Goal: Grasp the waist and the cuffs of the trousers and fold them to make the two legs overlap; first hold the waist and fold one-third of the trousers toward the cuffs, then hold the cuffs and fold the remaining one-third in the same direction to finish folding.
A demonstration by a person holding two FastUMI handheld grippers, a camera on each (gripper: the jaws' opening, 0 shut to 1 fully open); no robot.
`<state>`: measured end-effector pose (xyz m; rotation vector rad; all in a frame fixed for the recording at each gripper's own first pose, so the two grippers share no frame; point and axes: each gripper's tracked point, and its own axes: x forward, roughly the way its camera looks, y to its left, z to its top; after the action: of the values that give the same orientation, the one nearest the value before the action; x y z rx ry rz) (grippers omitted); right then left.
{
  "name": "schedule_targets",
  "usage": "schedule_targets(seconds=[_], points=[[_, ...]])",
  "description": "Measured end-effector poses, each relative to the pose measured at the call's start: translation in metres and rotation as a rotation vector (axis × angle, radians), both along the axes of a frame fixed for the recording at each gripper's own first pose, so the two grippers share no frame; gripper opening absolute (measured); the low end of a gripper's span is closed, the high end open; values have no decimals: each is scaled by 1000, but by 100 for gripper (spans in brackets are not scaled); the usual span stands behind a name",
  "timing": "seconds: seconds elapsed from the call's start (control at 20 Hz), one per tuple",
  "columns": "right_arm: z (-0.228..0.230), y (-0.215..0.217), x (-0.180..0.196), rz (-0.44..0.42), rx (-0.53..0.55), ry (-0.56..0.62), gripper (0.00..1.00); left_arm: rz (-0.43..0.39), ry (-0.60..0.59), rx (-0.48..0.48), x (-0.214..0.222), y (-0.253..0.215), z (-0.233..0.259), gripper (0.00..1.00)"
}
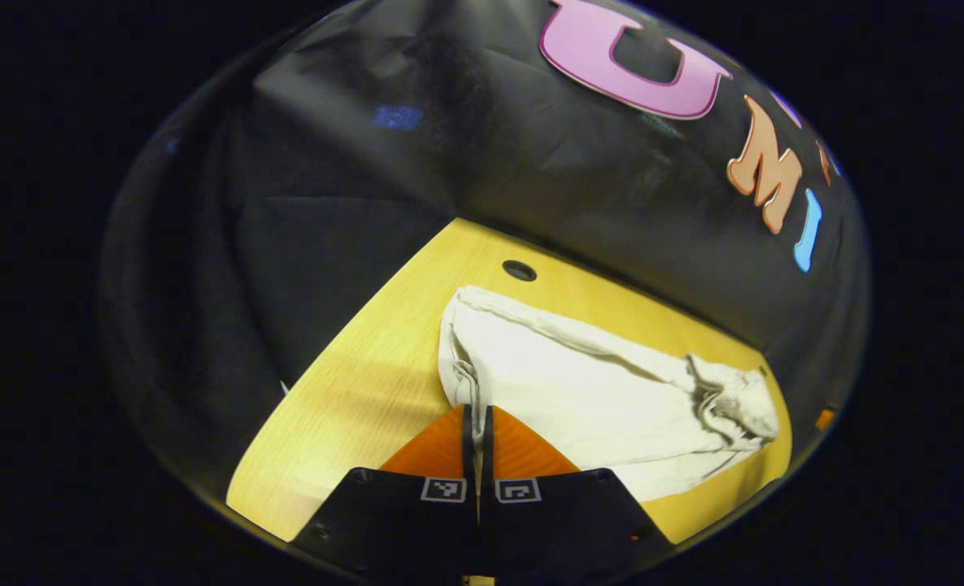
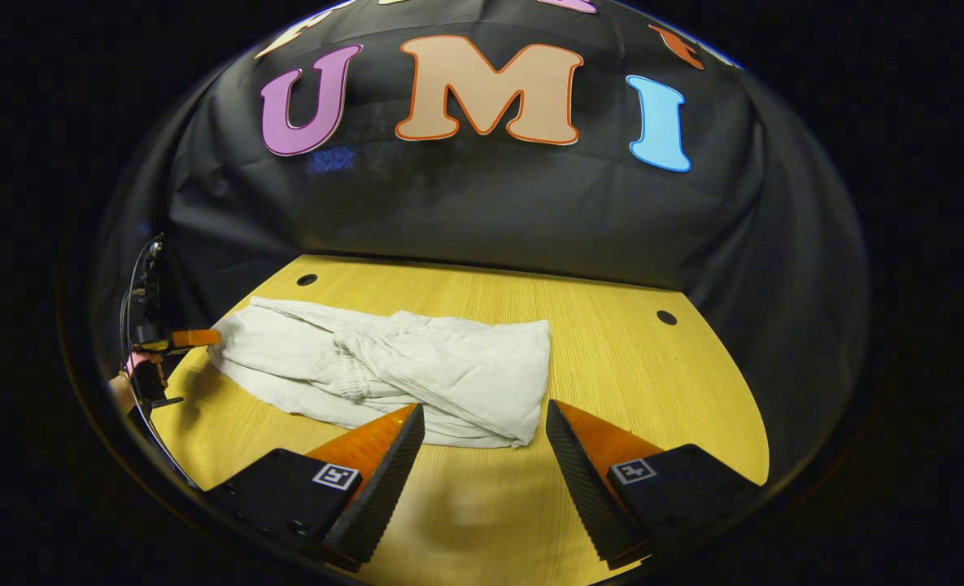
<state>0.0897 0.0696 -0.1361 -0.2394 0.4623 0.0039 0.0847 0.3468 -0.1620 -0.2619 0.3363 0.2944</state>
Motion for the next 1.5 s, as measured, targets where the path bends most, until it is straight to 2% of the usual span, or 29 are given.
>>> schedule_targets(seconds=[0.2,0.6,0.7,0.8,0.85,1.05,1.1,1.15,1.2,1.4,1.5], points=[[5,-2,2,9,13,-10,94,-52,-112,-42,14,-48,44,0],[16,-32,0,3,56,-24,96,-285,-226,-52,62,-205,120,0],[20,-47,-3,-7,54,-35,94,-353,-252,-61,77,-251,133,0],[25,-59,-8,-19,60,-44,96,-416,-254,-55,89,-296,137,0],[27,-67,-9,-28,62,-50,94,-444,-245,-43,91,-313,132,0],[35,-96,-18,-65,71,-65,96,-563,-175,10,108,-394,99,0],[36,-102,-21,-71,75,-67,94,-585,-161,17,114,-414,87,0],[37,-108,-23,-78,78,-67,96,-599,-140,27,118,-430,73,0],[36,-114,-27,-84,77,-66,94,-608,-115,45,120,-443,56,0],[36,-134,-38,-107,70,-60,96,-635,26,129,123,-468,-18,0],[35,-140,-43,-118,89,-54,96,-669,106,163,120,-473,-51,7]])
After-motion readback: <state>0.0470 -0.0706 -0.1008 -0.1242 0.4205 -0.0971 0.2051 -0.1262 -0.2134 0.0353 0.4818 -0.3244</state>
